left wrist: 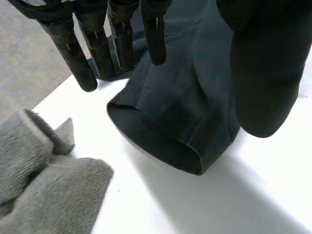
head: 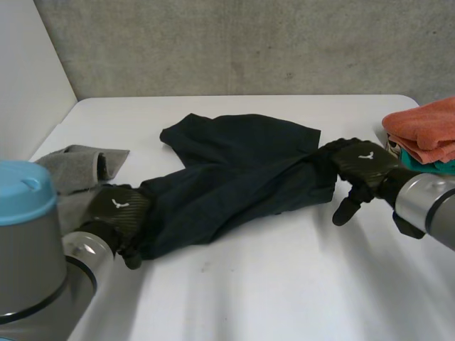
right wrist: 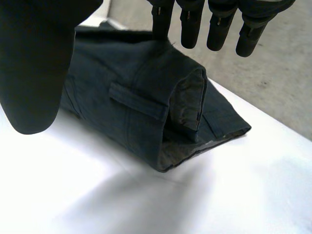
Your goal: Fold the laundry.
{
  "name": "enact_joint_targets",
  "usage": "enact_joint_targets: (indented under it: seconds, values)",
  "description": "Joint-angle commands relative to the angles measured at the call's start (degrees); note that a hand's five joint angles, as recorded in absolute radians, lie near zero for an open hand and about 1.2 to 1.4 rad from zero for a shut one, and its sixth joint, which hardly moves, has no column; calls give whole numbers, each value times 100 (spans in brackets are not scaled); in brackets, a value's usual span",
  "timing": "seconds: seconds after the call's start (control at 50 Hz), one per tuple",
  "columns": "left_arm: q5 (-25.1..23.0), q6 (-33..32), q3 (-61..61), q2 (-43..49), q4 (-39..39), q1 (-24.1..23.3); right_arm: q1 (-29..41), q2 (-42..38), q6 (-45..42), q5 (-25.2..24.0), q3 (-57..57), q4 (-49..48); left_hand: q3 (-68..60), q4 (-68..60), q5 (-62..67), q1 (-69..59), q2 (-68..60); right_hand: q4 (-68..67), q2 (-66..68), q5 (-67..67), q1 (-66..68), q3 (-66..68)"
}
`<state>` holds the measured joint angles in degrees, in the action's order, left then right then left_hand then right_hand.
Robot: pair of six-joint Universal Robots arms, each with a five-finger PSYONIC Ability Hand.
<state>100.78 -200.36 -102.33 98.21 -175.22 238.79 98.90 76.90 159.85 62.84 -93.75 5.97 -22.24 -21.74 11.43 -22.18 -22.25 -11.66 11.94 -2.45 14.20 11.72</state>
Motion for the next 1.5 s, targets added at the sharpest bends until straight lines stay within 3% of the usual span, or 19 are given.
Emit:
enact_joint_targets:
  seconds: [0.02, 0.1, 0.18, 0.26, 0.32, 0.44, 0.68, 0.86, 0.9, 0.94, 0.96, 1.06, 1.16, 1.26, 1.3, 1.38, 1.5]
  values:
    - [-59, 277, -85, -109, 84, 212, -72, 299, 389, 70, 251, 861, -58, -109, 139, -65, -57, 166, -194, 245, -420, -172]
    - [-85, 339, -252, -47, 198, 264, 7, 316, 73, 237, 550, 1485, -58, -109, 140, -65, -58, -136, 107, -56, -119, 129]
    - [-155, 357, -392, -12, 155, 273, 77, 290, -611, 255, 735, 2258, -58, -109, 140, -65, -57, -2723, 2694, -2643, 2468, 2716]
    - [-287, 340, -472, 58, -64, 300, 43, 273, -1605, 150, 823, 2743, -58, -109, 140, -65, -57, -3116, 3087, -3036, 2861, 3109]
    - [-349, 339, -498, 137, -205, 344, 7, 229, -1405, 220, 867, 2515, -92, -142, 173, -98, -91, -2024, 1995, -1944, 1769, 2017]
    - [-445, 322, -489, 312, -328, 317, 235, 114, -465, 483, 526, 1761, -376, -427, 457, -382, -375, -1920, 1892, -1841, 1666, 1914]
    - [-604, 146, -314, 1024, -530, 370, 798, -412, -587, 923, -504, -174, -915, -966, 997, -922, -914, -1904, 1875, -1824, 1649, 1897]
    - [-595, -65, -67, 1534, -1040, 432, 1044, -1256, -604, 1441, -461, -1150, -2596, -2647, 2678, -2603, -2595, -1954, 1925, -1874, 1699, 1947]
    - [-595, -100, -50, 1596, -1225, 432, 1070, -1397, -631, 1486, -434, -1317, -3687, -3738, 3768, -3693, -3686, -3191, 3162, -3112, 2937, 3185]
    - [-586, -126, -58, 1579, -1348, 432, 1070, -1415, -639, 1486, -416, -1423, -5764, -5815, 5845, -5770, -5763, -6244, 6215, -6164, 5989, 6237]
    - [-560, -126, -59, 1500, -1470, 423, 1070, -1363, -639, 1460, -408, -1493, -5776, -5826, 5857, -5782, -5775, -6829, 6800, -6749, 6574, 6822]
    - [-393, -91, -155, 754, -1559, 291, 1079, -836, -666, 1433, -557, -1432, -5776, -5826, 5857, -5782, -5775, -6834, 6806, -6755, 6580, 6828]
    - [-313, 14, -120, -634, -1200, 106, 1053, 270, -894, 1459, -435, -880, -5776, -5826, 5857, -5782, -5775, -6834, 6806, -6755, 6580, 6828]
    - [-331, 14, 694, -2066, -384, 10, 755, 1710, -1447, 1433, 538, 463, -5776, -5826, 5857, -5782, -5775, -6834, 6806, -6755, 6580, 6828]
    - [-331, -3, 1056, -2314, -93, 18, 623, 1941, -1483, 1415, 935, 781, -5776, -5826, 5857, -5782, -5775, -6834, 6806, -6755, 6580, 6828]
    - [-313, -21, 1961, -2368, 724, 53, 315, 1847, -1413, 1240, 1718, 1336, -5776, -5826, 5857, -5782, -5775, -6834, 6806, -6755, 6580, 6828]
    - [-375, 23, 2727, -1324, 1657, 229, 516, 670, -1772, 1125, 2334, 1907, -5776, -5826, 5857, -5782, -5775, -6834, 6806, -6755, 6580, 6828]
